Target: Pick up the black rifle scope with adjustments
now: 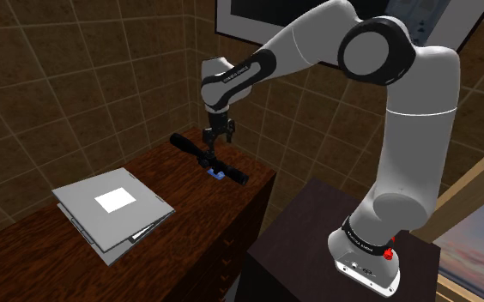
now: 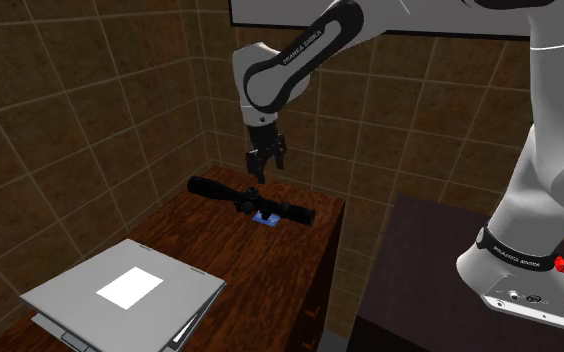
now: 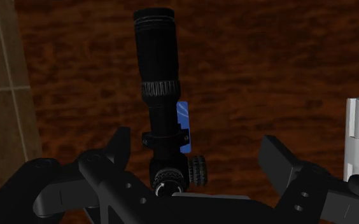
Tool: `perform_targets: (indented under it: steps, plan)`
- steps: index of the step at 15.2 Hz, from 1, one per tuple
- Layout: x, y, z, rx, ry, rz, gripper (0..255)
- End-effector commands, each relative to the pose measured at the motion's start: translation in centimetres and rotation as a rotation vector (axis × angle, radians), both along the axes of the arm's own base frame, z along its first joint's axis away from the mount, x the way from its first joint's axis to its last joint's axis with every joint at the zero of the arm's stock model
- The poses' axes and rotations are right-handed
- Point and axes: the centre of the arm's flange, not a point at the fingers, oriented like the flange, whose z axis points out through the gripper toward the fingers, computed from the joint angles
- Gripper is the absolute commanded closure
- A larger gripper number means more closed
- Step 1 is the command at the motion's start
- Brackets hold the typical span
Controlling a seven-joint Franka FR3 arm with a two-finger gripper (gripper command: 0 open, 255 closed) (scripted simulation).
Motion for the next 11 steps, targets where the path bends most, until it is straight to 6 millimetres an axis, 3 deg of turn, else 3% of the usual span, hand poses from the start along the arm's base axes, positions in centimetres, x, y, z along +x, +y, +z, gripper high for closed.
perform_targets:
  steps: [1, 11]
  plan:
    - [2.1, -0.2, -1.7, -0.004, 0.002, -0.005, 0]
    - [11.8, -1.0, -10.5, -0.025, 0.014, -0.032, 0]
